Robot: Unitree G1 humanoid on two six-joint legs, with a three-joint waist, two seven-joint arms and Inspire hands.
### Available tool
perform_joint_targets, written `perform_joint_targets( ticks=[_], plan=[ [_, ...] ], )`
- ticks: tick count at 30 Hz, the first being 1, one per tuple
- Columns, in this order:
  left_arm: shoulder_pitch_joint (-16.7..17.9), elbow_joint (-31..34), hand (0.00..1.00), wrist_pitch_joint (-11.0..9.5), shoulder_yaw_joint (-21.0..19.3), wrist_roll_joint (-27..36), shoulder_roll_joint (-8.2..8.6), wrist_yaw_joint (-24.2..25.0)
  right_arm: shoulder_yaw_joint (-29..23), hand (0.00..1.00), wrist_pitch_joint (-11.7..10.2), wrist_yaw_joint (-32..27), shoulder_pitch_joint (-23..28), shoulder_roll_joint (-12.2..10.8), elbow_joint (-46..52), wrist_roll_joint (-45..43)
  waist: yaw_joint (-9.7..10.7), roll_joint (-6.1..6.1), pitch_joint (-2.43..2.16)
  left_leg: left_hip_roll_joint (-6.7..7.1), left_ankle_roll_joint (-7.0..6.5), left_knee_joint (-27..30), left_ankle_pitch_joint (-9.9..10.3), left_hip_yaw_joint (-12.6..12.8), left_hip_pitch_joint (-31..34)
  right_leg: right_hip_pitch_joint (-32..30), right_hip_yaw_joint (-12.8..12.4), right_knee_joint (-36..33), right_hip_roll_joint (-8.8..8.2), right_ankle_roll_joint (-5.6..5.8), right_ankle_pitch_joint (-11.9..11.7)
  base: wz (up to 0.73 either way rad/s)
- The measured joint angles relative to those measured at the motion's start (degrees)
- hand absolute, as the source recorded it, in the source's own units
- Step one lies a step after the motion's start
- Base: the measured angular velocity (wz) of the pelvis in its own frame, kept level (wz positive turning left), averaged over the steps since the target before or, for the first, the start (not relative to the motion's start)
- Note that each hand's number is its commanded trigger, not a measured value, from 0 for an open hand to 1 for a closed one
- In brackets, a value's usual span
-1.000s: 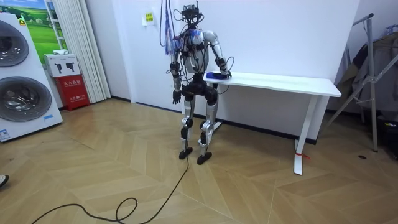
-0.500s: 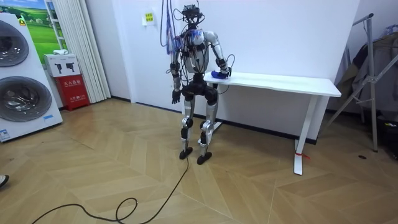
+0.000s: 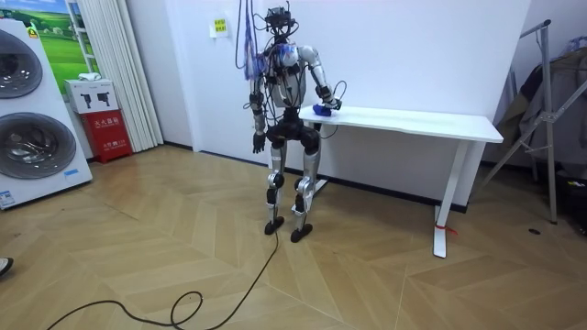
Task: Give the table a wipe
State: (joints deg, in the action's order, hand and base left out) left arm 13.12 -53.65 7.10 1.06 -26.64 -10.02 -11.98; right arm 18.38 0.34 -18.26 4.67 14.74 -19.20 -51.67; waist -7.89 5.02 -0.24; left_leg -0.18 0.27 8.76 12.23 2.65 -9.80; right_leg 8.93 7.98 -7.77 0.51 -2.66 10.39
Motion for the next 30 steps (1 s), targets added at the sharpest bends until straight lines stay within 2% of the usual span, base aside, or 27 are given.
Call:
perform_joint_targets(
  ticks=[4, 5, 7, 10, 11, 14, 16, 19, 22, 23, 24, 27, 30],
  plan=[
    [-0.81, -0.25, 0.00, 0.12, 1.97, 0.02, 0.25, -1.57, 0.58, 1.00, 2.22, 1.80, -1.41, -1.20, -0.01, 5.75, -0.27, -0.32, 0.12, -0.30, -0.50, -0.11, 0.30, 0.18, 0.21, -0.38, -0.18, -0.18, 0.32, -0.02, -0.01, -0.04],
    [-0.98, -0.25, 0.00, 0.21, 1.96, -0.07, 0.75, -1.61, 0.44, 1.00, 3.17, 2.98, -2.89, -1.93, -0.36, 7.22, -0.51, -0.62, 0.20, -0.49, -0.72, -0.26, 0.43, 0.35, 0.30, -0.89, -0.38, -0.35, 0.55, -0.09, -0.05, -0.16],
    [-1.03, -0.23, 0.00, 0.56, 1.65, -0.44, 1.35, -1.60, 0.39, 1.00, 3.54, 4.38, -4.94, -2.54, -1.30, 7.75, -0.67, -0.87, 0.36, -0.62, -0.71, -0.37, 0.44, 0.44, 0.42, -1.32, -0.66, -0.73, 0.67, -0.20, -0.11, -0.12],
    [0.36, 0.92, 0.00, 1.46, 1.11, 0.16, 1.77, -1.69, 0.11, 1.00, 2.77, 5.38, -9.44, -2.35, -6.61, 14.72, -0.66, -1.14, 0.56, -0.67, -0.70, -0.38, 0.44, 0.46, 0.59, -1.61, -0.81, -0.97, 0.70, -0.23, -0.13, 0.02],
    [1.12, 1.17, 0.00, 1.52, 0.96, 0.02, 1.76, -1.70, -0.82, 1.00, 1.53, 5.57, -11.03, -1.97, -9.39, 18.96, -0.46, -1.14, 0.56, -0.63, -0.71, -0.24, 0.44, 0.29, 0.78, -1.67, -0.13, -0.99, 0.55, -0.23, -0.13, 0.18],
    [3.38, 2.68, 0.00, 1.22, -2.66, -0.17, 1.52, -1.09, -5.55, 1.00, -1.02, 5.10, -14.78, -0.16, -17.58, 23.53, -0.57, -0.50, 0.70, -0.30, -0.84, 0.08, 0.36, -0.76, 1.52, -1.90, 1.13, -0.77, 0.19, -0.11, -0.06, 0.24],
    [4.08, 2.65, 0.00, 1.25, -5.30, -0.21, 0.98, -0.72, -9.27, 1.00, -1.76, 4.54, -15.90, 1.32, -23.03, 25.58, -0.44, -0.10, 0.66, -0.06, -0.96, 0.36, 0.29, -1.95, 1.83, -1.59, 2.27, -0.63, -0.22, 0.05, 0.03, 0.38],
    [5.89, 2.97, 0.00, 1.20, -9.76, -0.44, -0.33, -0.20, -17.44, 1.00, -2.55, 2.69, -15.22, 5.50, -31.65, 29.93, -0.09, 0.94, 0.15, 0.44, -1.27, 0.83, 0.11, -3.71, 2.71, -0.85, 4.46, -0.03, -0.95, 0.34, 0.19, 0.44],
    [6.73, 2.93, 0.00, 1.19, -11.81, -0.44, -0.63, 0.02, -21.82, 1.00, -3.02, 1.42, -13.59, 7.81, -36.57, 32.01, 0.49, 1.16, 0.06, 0.69, -1.30, 0.97, 0.09, -3.94, 2.28, 0.11, 5.21, -0.02, -1.29, 0.50, 0.27, 0.25],
    [6.66, 2.93, 0.00, 1.12, -13.13, -0.43, -0.72, 0.04, -24.10, 1.00, -3.03, 0.84, -11.90, 8.40, -37.35, 32.68, 0.57, 1.34, -0.10, 0.75, -1.31, 0.98, 0.10, -3.91, 2.27, 0.21, 5.20, -0.09, -1.38, 0.59, 0.32, 0.10],
    [6.64, 2.90, 0.00, 1.08, -14.32, -0.38, -0.81, 0.02, -25.80, 1.00, -3.12, 0.28, -10.70, 8.51, -37.66, 33.50, 0.84, 1.52, -0.15, 0.69, -1.34, 0.93, 0.11, -3.56, 2.28, 0.15, 5.17, -0.11, -1.39, 0.61, 0.33, 0.00],
    [6.66, 2.42, 0.00, 0.95, -14.36, -0.45, -0.86, -0.05, -28.27, 1.00, -4.58, -0.48, -7.68, 9.09, -38.77, 33.16, 2.05, 1.69, -0.39, 0.53, -1.60, 0.92, 0.25, -3.05, 2.00, 0.26, 5.31, -0.29, -1.32, 0.66, 0.33, -0.06],
    [6.78, 2.44, 0.00, 0.85, -14.31, -0.43, -0.68, -0.01, -29.92, 1.00, -4.60, -1.37, -5.21, 9.11, -38.84, 32.51, 3.66, 1.57, -0.47, 0.40, -1.76, 0.79, 0.43, -2.79, 0.75, 1.58, 4.88, -0.45, -1.18, 0.68, 0.34, -0.06]
  ],
)
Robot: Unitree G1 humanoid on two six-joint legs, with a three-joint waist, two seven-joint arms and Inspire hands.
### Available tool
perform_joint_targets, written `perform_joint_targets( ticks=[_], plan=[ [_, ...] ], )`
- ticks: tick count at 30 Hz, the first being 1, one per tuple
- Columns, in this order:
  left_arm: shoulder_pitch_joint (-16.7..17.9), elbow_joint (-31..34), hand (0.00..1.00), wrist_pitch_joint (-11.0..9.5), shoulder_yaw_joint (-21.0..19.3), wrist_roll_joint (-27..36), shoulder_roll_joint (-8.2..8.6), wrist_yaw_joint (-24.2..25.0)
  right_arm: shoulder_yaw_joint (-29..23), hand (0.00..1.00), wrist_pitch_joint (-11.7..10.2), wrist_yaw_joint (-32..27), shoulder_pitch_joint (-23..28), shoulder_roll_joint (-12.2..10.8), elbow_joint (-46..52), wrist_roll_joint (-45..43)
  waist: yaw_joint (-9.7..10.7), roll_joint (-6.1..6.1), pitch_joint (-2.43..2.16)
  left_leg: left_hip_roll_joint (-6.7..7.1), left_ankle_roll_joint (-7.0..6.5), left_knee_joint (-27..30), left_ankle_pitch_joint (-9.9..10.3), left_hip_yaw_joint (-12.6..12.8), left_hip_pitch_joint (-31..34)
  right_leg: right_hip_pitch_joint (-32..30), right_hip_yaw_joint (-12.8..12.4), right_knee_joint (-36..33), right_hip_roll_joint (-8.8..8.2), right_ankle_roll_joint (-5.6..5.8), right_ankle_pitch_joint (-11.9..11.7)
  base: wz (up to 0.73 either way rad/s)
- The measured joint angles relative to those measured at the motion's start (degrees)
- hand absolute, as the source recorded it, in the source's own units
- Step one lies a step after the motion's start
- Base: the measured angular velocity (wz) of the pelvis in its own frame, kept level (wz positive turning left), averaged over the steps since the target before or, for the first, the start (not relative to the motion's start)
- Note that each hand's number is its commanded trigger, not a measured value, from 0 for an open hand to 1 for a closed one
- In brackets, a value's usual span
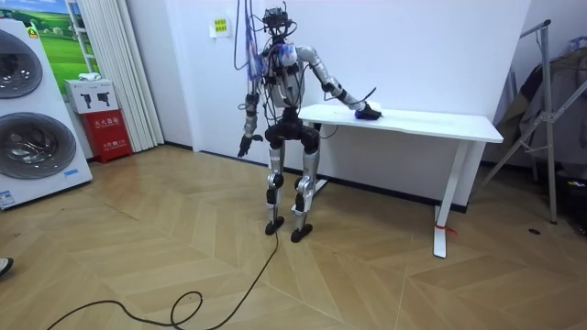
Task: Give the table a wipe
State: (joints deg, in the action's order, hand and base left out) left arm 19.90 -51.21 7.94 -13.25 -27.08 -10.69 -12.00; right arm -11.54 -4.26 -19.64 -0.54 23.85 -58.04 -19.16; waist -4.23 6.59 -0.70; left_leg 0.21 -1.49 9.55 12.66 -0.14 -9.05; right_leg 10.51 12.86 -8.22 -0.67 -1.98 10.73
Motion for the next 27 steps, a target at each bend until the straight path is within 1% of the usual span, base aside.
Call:
perform_joint_targets(
  ticks=[3, 6, 7, 8, 9, 10, 11, 12, 13, 14, 15, 16, 17, 18, 19, 20, 21, 22, 23, 24, 25, 26, 27],
  plan=[
    [-0.75, 0.02, 0.00, 0.00, 0.04, 0.04, -0.02, 0.00, -1.10, 1.00, 0.08, -1.32, 1.97, -0.05, 0.01, -1.03, 0.96, -0.09, -0.06, -0.07, -0.05, 0.21, 0.30, 0.09, -0.64, 0.62, -0.07, -0.49, -0.04, 0.25, 0.15, -0.03],
    [-1.39, -0.31, 0.00, 0.00, 0.25, 0.01, 0.01, -0.01, -0.94, 1.00, 0.27, -3.05, 3.10, -0.11, 0.13, -1.58, 0.71, -0.18, -0.10, 0.00, -0.06, 0.50, 0.30, 0.51, -0.73, 0.66, -0.32, -0.58, -0.11, 0.25, 0.15, -0.10],
    [-1.53, -0.41, 0.00, 0.00, 0.32, -0.01, 0.04, -0.02, -0.94, 1.00, 0.59, -3.10, 2.87, -0.24, 0.36, -1.69, 0.68, -0.25, -0.14, 0.01, -0.06, 0.53, 0.30, 0.59, -0.77, 0.66, -0.44, -0.61, -0.09, 0.25, 0.15, -0.10],
    [-1.36, -0.81, 0.00, 0.04, 1.09, 0.00, -0.02, -0.02, -0.26, 1.00, 1.41, -3.28, 2.21, -0.52, 0.94, -2.17, 0.55, -0.37, -0.18, 0.07, -0.07, 0.59, 0.29, 0.59, -0.76, 0.64, -0.52, -0.65, -0.11, 0.26, 0.13, -0.10],
    [-1.32, -0.99, 0.00, 0.29, 1.76, 0.04, 0.10, 0.01, 0.58, 1.00, 3.09, -3.46, 1.91, -0.65, 2.67, -2.99, 0.26, -0.55, -0.22, 0.04, -0.08, 0.59, 0.29, 0.88, -0.78, 0.46, -0.72, -0.81, -0.11, 0.26, 0.13, -0.13],
    [-1.31, -0.99, 0.00, 0.52, 2.37, 0.03, 0.13, 0.01, 1.46, 1.00, 4.02, -3.58, 1.77, -0.61, 3.44, -3.22, -0.14, -0.61, -0.19, -0.05, -0.08, 0.56, 0.29, 1.27, -0.85, 0.35, -1.01, -0.91, -0.07, 0.26, 0.12, -0.27],
    [-1.31, -0.99, 0.00, 0.63, 3.12, 0.01, 0.21, 0.04, 2.45, 1.00, 6.29, -3.52, 1.21, -0.89, 4.99, -3.96, -1.20, -0.71, -0.13, -0.29, -0.03, 0.37, 0.31, 2.08, -1.16, 0.10, -1.95, -1.21, 0.18, 0.18, 0.08, -0.39],
    [-1.41, -1.13, 0.00, 0.89, 4.13, 0.04, 0.21, 0.20, 4.27, 1.00, 8.93, -3.20, 0.12, -1.50, 6.82, -5.72, -1.87, -0.72, -0.10, -0.51, 0.09, 0.23, 0.29, 2.87, -1.24, -0.60, -2.34, -1.80, 0.32, 0.09, 0.03, -0.47],
    [-1.62, -1.12, 0.00, 0.94, 4.76, 0.03, 0.24, 0.33, 5.55, 1.00, 10.33, -2.88, -0.10, -1.77, 8.65, -6.71, -2.62, -0.79, -0.06, -0.69, 0.15, 0.12, 0.26, 3.46, -1.21, -0.81, -2.91, -1.98, 0.47, -0.07, -0.07, -0.57],
    [-2.05, -1.15, 0.00, 0.95, 5.73, 0.00, 0.33, 0.46, 9.17, 1.00, 12.64, -1.42, -1.07, -2.68, 13.00, -9.51, -3.93, -0.88, 0.19, -0.96, 0.28, 0.03, 0.18, 4.36, -1.04, -1.79, -3.83, -2.64, 0.78, -0.36, -0.25, -0.69],
    [-2.21, -1.20, 0.00, 1.08, 6.91, 0.00, 0.34, 0.44, 14.05, 1.00, 14.38, 1.01, -2.63, -3.53, 18.11, -12.76, -4.99, -1.04, 0.32, -1.16, 0.36, -0.04, 0.16, 4.44, -1.00, -2.37, -4.38, -2.65, 1.16, -0.64, -0.56, -0.85],
    [-2.81, -1.78, 0.00, 1.43, 8.03, 0.04, 0.34, 0.42, 19.59, 1.00, 14.84, 3.38, -5.00, -4.25, 22.04, -15.58, -6.36, -1.17, 0.47, -1.38, 0.53, -0.03, 0.25, 4.48, -1.05, -2.75, -3.99, -2.52, 1.40, -0.94, -0.92, -0.63],
    [-2.89, -1.88, 0.00, 1.76, 8.39, 0.05, 0.36, 0.42, 21.84, 1.00, 14.85, 4.43, -6.66, -5.34, 23.05, -16.94, -6.63, -1.09, 0.65, -1.38, 0.64, 0.00, 0.24, 4.39, -1.01, -2.80, -3.60, -2.42, 1.48, -1.04, -1.02, -0.24],
    [-3.50, -1.86, 0.00, 2.27, 9.25, 0.03, 0.39, 0.46, 25.37, 1.00, 14.34, 6.31, -9.60, -7.81, 23.63, -19.59, -6.87, -0.78, 1.00, -1.32, 0.88, 0.10, 0.12, 3.66, -0.60, -2.85, -2.71, -2.17, 1.47, -1.13, -1.07, 0.16],
    [-4.06, -1.82, 0.00, 2.50, 9.76, 0.03, 0.57, 0.51, 26.34, 1.00, 13.94, 7.21, -10.53, -8.80, 23.67, -20.55, -6.93, -0.66, 1.12, -1.26, 0.94, 0.14, 0.07, 3.08, -0.42, -3.05, -2.38, -1.79, 1.39, -1.14, -1.07, 0.43],
    [-4.37, -1.17, 0.00, 2.78, 10.94, 0.01, 0.98, 0.75, 27.60, 1.00, 13.27, 8.90, -12.09, -10.12, 23.96, -21.69, -7.67, -0.77, 1.14, -1.11, 0.94, 0.13, 0.05, 2.12, -0.01, -3.04, -1.63, -1.28, 1.22, -1.09, -0.97, 0.53],
    [-3.61, 0.23, 0.00, 3.14, 11.84, 0.01, 1.27, 1.13, 28.37, 1.00, 12.83, 9.56, -13.13, -10.41, 23.67, -21.85, -8.30, -1.02, 1.17, -0.67, 0.78, 0.14, -0.19, 1.38, 0.38, -3.02, -1.08, -1.06, 1.00, -0.84, -0.71, 0.50],
    [-3.39, 0.82, 0.00, 3.18, 12.14, 0.06, 1.29, 1.14, 28.27, 1.00, 12.59, 9.51, -13.14, -10.39, 23.67, -21.85, -8.68, -1.10, 1.17, -0.56, 0.74, 0.15, -0.22, 1.05, 0.44, -2.92, -0.62, -0.81, 0.86, -0.74, -0.65, 0.46],
    [-2.00, 1.46, 0.00, 3.33, 12.24, 0.05, 1.17, 1.11, 28.15, 1.00, 12.32, 8.48, -12.44, -10.37, 23.01, -21.84, -8.80, -1.15, 1.18, -0.44, 0.63, 0.12, -0.28, 0.06, 0.44, -2.34, 0.31, -0.34, 0.67, -0.57, -0.61, 0.38],
    [-0.68, 1.40, 0.00, 3.67, 12.21, 0.04, 0.97, 1.09, 27.50, 1.00, 10.92, 6.78, -10.93, -9.95, 22.82, -21.49, -8.41, -1.21, 1.16, -0.29, 0.60, 0.13, -0.28, -0.42, 0.35, -1.93, 1.26, -0.32, 0.41, -0.39, -0.51, 0.38],
    [-0.27, 1.26, 0.00, 3.80, 11.94, 0.06, 0.96, 1.09, 27.05, 1.00, 9.65, 5.71, -9.81, -9.52, 22.77, -21.09, -8.08, -1.21, 1.17, -0.26, 0.59, 0.16, -0.29, -0.66, 0.37, -1.58, 1.73, -0.27, 0.25, -0.28, -0.45, 0.46],
    [-0.05, 0.55, 0.00, 3.77, 11.28, 0.04, 1.01, 1.09, 25.79, 1.00, 7.08, 3.07, -7.19, -8.93, 22.58, -19.26, -7.23, -1.20, 1.15, 0.04, 0.52, 0.17, -0.33, -1.13, 0.36, -0.84, 2.05, -0.17, -0.09, 0.16, -0.18, 0.64],
    [0.02, 0.36, 0.00, 3.63, 10.81, -0.03, 1.00, 1.10, 23.69, 1.00, 4.77, 0.17, -4.35, -8.84, 22.33, -18.29, -6.08, -1.29, 1.07, 0.54, 0.26, 0.21, -0.45, -1.27, 0.27, -0.10, 2.14, 0.23, -0.44, 0.55, 0.07, 0.71]
  ],
)
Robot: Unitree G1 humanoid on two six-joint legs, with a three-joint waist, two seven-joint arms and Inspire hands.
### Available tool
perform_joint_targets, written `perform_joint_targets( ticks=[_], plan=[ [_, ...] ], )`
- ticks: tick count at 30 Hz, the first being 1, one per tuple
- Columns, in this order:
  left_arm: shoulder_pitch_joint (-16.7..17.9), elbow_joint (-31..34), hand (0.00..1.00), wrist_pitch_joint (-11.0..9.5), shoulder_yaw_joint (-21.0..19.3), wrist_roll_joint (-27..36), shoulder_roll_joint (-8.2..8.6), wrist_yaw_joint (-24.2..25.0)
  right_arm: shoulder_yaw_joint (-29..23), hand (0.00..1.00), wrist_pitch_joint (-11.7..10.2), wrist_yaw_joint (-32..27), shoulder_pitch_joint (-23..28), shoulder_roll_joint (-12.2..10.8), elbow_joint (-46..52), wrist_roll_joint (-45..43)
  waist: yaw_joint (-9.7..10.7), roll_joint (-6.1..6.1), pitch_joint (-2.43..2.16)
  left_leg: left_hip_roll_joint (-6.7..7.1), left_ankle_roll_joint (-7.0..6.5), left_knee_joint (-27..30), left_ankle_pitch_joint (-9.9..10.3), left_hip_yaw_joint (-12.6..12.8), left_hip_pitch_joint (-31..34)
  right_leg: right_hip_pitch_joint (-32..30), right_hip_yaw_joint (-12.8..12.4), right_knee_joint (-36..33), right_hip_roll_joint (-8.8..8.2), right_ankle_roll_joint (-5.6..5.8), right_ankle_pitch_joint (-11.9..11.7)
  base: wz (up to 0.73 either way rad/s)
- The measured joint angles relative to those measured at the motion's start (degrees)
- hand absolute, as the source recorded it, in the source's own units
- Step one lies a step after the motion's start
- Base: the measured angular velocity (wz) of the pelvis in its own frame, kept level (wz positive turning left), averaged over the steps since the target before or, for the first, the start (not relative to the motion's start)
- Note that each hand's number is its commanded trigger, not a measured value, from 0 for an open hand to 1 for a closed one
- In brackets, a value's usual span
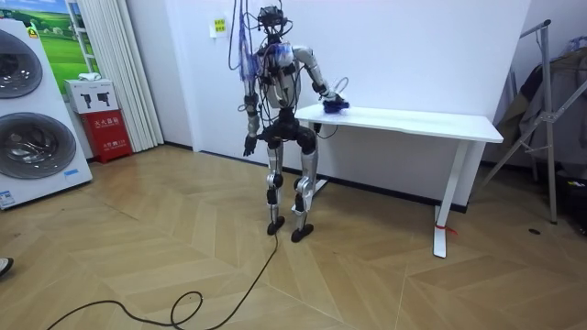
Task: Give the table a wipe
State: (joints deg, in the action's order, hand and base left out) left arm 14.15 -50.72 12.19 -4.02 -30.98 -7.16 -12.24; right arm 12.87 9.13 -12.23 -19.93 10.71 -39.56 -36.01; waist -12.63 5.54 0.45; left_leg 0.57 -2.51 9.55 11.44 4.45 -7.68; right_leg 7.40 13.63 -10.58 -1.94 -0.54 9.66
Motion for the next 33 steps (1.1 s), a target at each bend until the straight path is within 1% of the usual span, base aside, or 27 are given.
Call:
perform_joint_targets(
  ticks=[1, 2, 3, 4, 5, 6, 7, 8, 9, 11, 12, 13, 15, 17, 20, 22, 23, 24, 25, 26, 27, 28, 29, 30, 31, 32, 33],
  plan=[
    [0.65, 0.65, 0.00, 0.19, 0.93, 0.07, -0.02, 0.03, 0.25, 1.00, -0.57, 0.86, -0.70, 0.00, 0.30, -0.30, -1.31, 0.07, 0.07, 0.02, 0.01, -0.05, -0.35, -0.26, 0.21, -0.21, 0.56, 0.10, -0.05, 0.00, 0.00, 0.26],
    [1.29, 1.07, 0.00, 0.37, 1.24, 0.10, -0.01, 0.05, 0.49, 1.00, -0.73, 1.08, -0.83, 0.01, 0.32, -0.28, -1.79, 0.09, 0.07, 0.03, 0.00, -0.18, -0.47, -0.33, 0.22, -0.20, 0.67, 0.18, -0.06, 0.00, 0.00, 0.27],
    [2.87, 1.80, 0.00, 0.53, 1.57, 0.09, -0.13, 0.03, 1.04, 1.00, -1.16, 1.31, -0.55, 0.01, 0.16, -0.40, -1.97, 0.08, 0.07, 0.06, -0.01, -0.35, -0.47, -0.94, 0.28, -0.04, 0.78, 0.40, -0.05, 0.00, 0.00, 0.29],
    [4.04, 1.81, 0.00, 0.73, 1.56, 0.12, -0.27, 0.03, 1.07, 1.00, -1.93, 1.31, 1.31, 0.05, -0.36, -0.88, -1.81, 0.15, 0.04, 0.15, -0.06, -0.39, -0.44, -1.62, 0.32, 0.37, 0.87, 0.91, -0.34, 0.02, -0.02, 0.33],
    [4.50, 1.77, 0.00, 0.94, 1.56, 0.21, -0.34, 0.05, 1.06, 1.00, -2.15, 1.06, 2.57, 0.08, -0.94, -1.24, -1.60, 0.13, 0.05, 0.21, -0.10, -0.37, -0.41, -1.92, 0.27, 0.64, 0.93, 1.09, -0.37, 0.03, -0.02, 0.42],
    [5.16, 1.47, 0.00, 1.20, 1.44, 0.54, -0.40, 0.08, -0.21, 1.00, -4.71, -1.73, 6.20, 0.11, -1.60, 0.12, -0.51, 0.09, 0.05, 0.47, -0.13, -0.34, -0.40, -2.49, 0.08, 1.48, 0.93, 1.80, -0.50, 0.03, -0.02, 0.44],
    [5.53, 1.27, 0.00, 1.21, 1.36, 0.50, -0.39, 0.13, -1.18, 1.00, -6.73, -3.27, 8.00, 0.21, -1.60, 0.53, 0.58, 0.07, -0.04, 0.69, -0.14, -0.30, -0.40, -2.67, 0.03, 1.88, 0.78, 2.09, -0.67, 0.10, 0.02, 0.59],
    [6.09, 1.13, 0.00, 0.92, 0.91, 0.32, -0.38, 0.21, -3.41, 1.00, -10.37, -6.02, 11.19, 0.46, -1.77, 1.01, 2.47, -0.03, -0.15, 1.03, -0.20, -0.28, -0.44, -2.67, -0.11, 2.41, 0.59, 2.04, -1.04, 0.48, 0.25, 0.47],
    [6.33, 1.17, 0.00, 0.19, -0.85, -0.41, -0.37, 0.48, -6.29, 1.00, -13.48, -8.90, 14.87, 0.47, -1.76, 1.88, 3.65, 0.00, -0.29, 1.24, -0.22, -0.29, -0.46, -1.95, -0.34, 2.69, 0.17, 1.94, -1.36, 0.85, 0.47, 0.30],
    [6.65, 1.22, 0.00, -0.52, -3.68, -1.73, -0.51, 0.45, -9.75, 1.00, -16.01, -13.66, 19.60, 1.12, -1.75, 3.13, 4.93, -0.01, -0.62, 1.35, -0.22, -0.27, -0.46, -0.22, -0.51, 2.86, -0.20, 1.84, -1.65, 1.01, 0.57, -0.09],
    [6.80, 1.23, 0.00, -0.71, -5.66, -2.46, -0.51, 0.43, -11.54, 1.00, -16.34, -16.39, 23.01, 2.52, -1.76, 5.25, 5.18, 0.03, -0.78, 1.49, -0.22, -0.27, -0.46, 0.42, -0.76, 3.07, -0.57, 1.85, -1.83, 1.08, 0.61, -0.19],
    [6.64, 1.24, 0.00, -0.84, -6.69, -2.49, -0.49, 0.38, -12.72, 1.00, -16.51, -17.31, 24.66, 3.17, -1.76, 6.15, 5.43, 0.02, -0.84, 1.60, -0.22, -0.26, -0.45, 0.47, -0.94, 3.28, -0.74, 1.87, -1.95, 1.11, 0.60, -0.11],
    [6.61, 1.26, 0.00, -1.19, -9.59, -3.60, -0.10, 0.07, -17.77, 1.00, -16.86, -19.53, 28.86, 4.29, -2.61, 7.92, 7.16, -0.52, -1.54, 1.86, -0.77, -0.26, -0.12, 0.87, -1.17, 3.79, -0.97, 1.91, -2.19, 1.30, 0.61, -0.05],
    [6.60, 1.62, 0.00, -1.23, -10.68, -3.76, -0.05, -0.07, -20.36, 1.00, -16.86, -20.13, 29.33, 4.91, -4.56, 8.85, 8.18, -0.76, -1.74, 1.91, -1.61, -0.37, 0.40, 1.14, -1.88, 4.35, -1.04, 2.04, -2.13, 1.59, 0.75, -0.12],
    [5.66, 1.44, 0.00, -1.30, -9.56, -3.21, -0.15, -1.15, -20.80, 1.00, -16.43, -19.91, 28.60, 5.44, -7.14, 10.14, 8.16, -1.08, -1.93, 1.77, -2.29, -0.40, 1.11, 1.47, -2.61, 4.93, -0.95, 1.86, -2.05, 1.85, 0.75, -0.17],
    [4.68, 0.31, 0.00, -1.33, -7.76, -1.77, -0.11, -1.51, -19.37, 1.00, -13.81, -18.79, 25.72, 5.48, -7.58, 11.62, 7.42, -1.15, -1.90, 1.84, -2.32, -0.29, 1.13, 1.72, -2.57, 4.90, -0.95, 1.92, -1.84, 2.32, 0.47, -0.23],
    [4.02, -1.05, 0.00, -1.39, -6.62, -0.97, 0.00, -1.92, -18.49, 1.00, -12.07, -17.68, 22.91, 5.38, -9.12, 11.71, 7.22, -1.13, -1.89, 1.80, -2.32, -0.10, 1.13, 2.34, -2.62, 4.74, -1.34, 1.80, -1.82, 2.44, 0.39, -0.37],
    [3.35, -1.90, 0.00, -1.29, -5.43, 0.09, 0.21, -2.04, -17.36, 1.00, -9.66, -16.09, 19.98, 4.98, -9.32, 11.44, 6.50, -1.21, -1.83, 1.59, -2.24, 0.00, 1.11, 3.24, -2.59, 4.27, -2.03, 1.59, -1.69, 2.41, 0.31, -0.42],
    [2.92, -2.22, 0.00, -1.26, -4.60, 0.37, 0.30, -2.18, -16.37, 1.00, -8.05, -15.18, 18.73, 4.61, -9.22, 11.69, 5.78, -1.28, -1.80, 1.33, -2.15, 0.06, 1.05, 3.83, -2.46, 3.83, -2.29, 1.39, -1.51, 2.25, 0.01, -0.58],
    [2.46, -2.27, 0.00, -1.28, -3.50, 0.77, 0.51, -2.33, -14.60, 1.00, -4.86, -12.75, 15.62, 4.25, -8.89, 11.81, 4.25, -1.28, -1.63, 1.08, -1.75, 0.03, 0.99, 4.46, -2.21, 2.62, -2.72, 0.58, -1.19, 1.89, -0.31, -0.74],
    [2.42, -2.29, 0.00, -1.24, -2.64, 1.16, 0.60, -2.33, -11.29, 1.00, -2.11, -9.63, 11.52, 3.56, -8.33, 11.49, 3.03, -1.26, -1.59, 0.98, -1.71, 0.03, 0.76, 4.27, -1.78, 1.48, -2.65, -0.24, -0.92, 1.37, -0.66, -0.81],
    [2.35, -2.20, 0.00, -1.24, -2.42, 1.41, 0.59, -2.32, -9.13, 1.00, -1.29, -8.08, 9.35, 3.16, -8.15, 10.89, 2.27, -1.24, -1.38, 0.92, -1.74, 0.04, 0.63, 4.03, -1.67, 1.07, -2.45, -0.43, -0.86, 1.08, -0.93, -0.79],
    [2.22, -2.15, 0.00, -1.12, -1.95, 2.11, 0.40, -2.30, -5.48, 1.00, -0.04, -4.58, 5.29, 2.17, -6.51, 9.51, 1.40, -1.06, -1.07, 0.64, -1.48, 0.05, 0.42, 3.69, -1.28, 0.45, -2.27, -0.19, -0.50, 0.60, -1.59, -0.48],
    [2.40, -2.04, 0.00, -0.92, -1.20, 2.27, 0.21, -2.14, -2.21, 1.00, 0.09, -2.22, 2.05, 0.58, -4.40, 7.98, 1.08, -0.83, -0.80, 0.48, -1.27, 0.27, 0.29, 2.73, -0.65, 0.10, -1.95, 0.08, -0.05, 0.20, -1.93, -0.22],
    [2.48, -2.02, 0.00, -0.88, -0.83, 2.26, 0.15, -2.03, -0.97, 1.00, -0.37, -1.14, 0.47, -0.10, -3.98, 7.23, 1.05, -0.65, -0.62, 0.40, -1.20, 0.30, 0.24, 2.31, -0.39, -0.10, -1.53, 0.10, 0.00, 0.12, -1.96, 0.29],
    [1.94, -1.65, 0.00, -0.91, -0.04, 2.27, 0.01, -1.69, 0.11, 1.00, -1.68, 0.70, -2.22, -0.67, -3.96, 6.99, 0.89, -0.11, -0.16, 0.40, -1.12, 0.35, 0.08, 1.20, 0.22, -0.59, -0.35, 0.26, -0.06, -0.15, -1.78, 0.51],
    [1.69, -0.62, 0.00, -0.94, 0.25, 2.54, -0.01, -1.47, 0.59, 1.00, -2.28, 1.86, -4.25, -0.67, -4.12, 7.21, -0.73, 0.19, 0.05, 0.39, -0.63, 0.20, -0.38, 0.51, 0.67, -0.98, 0.33, 0.82, -0.06, -0.43, -1.49, 0.52]
  ],
)
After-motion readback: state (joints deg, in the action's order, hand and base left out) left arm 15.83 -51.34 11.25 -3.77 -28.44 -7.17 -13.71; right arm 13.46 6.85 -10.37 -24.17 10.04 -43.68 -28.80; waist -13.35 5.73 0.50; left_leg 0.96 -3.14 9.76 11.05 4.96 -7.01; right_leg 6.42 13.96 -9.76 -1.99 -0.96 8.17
